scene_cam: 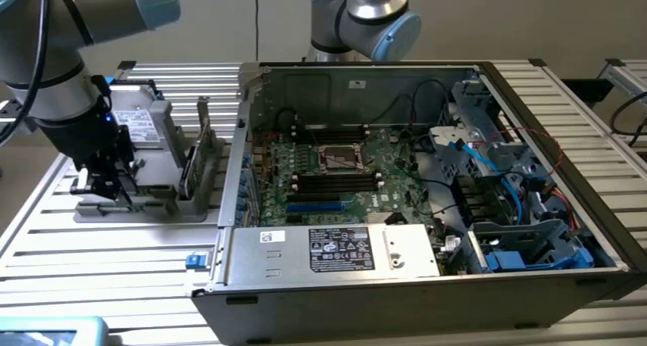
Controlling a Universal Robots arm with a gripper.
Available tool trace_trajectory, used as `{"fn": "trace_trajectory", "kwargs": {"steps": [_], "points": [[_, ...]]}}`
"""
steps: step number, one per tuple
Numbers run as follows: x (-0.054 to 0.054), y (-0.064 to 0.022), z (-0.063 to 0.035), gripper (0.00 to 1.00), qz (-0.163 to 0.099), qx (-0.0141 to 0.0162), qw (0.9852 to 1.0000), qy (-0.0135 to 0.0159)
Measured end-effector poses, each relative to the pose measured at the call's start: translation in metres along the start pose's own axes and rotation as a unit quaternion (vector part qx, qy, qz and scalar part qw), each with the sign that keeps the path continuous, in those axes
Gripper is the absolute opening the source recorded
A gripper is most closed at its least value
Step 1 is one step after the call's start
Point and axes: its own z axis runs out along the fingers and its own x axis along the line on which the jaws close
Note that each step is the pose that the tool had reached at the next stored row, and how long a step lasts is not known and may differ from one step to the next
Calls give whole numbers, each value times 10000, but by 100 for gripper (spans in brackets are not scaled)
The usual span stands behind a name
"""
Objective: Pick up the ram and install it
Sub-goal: 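Pick up the ram and move it above insertion slot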
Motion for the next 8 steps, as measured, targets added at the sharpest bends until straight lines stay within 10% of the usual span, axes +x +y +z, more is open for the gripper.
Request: {"fn": "trace_trajectory", "kwargs": {"steps": [8], "points": [[2,-1,116,36,2,0,10000,0]]}}
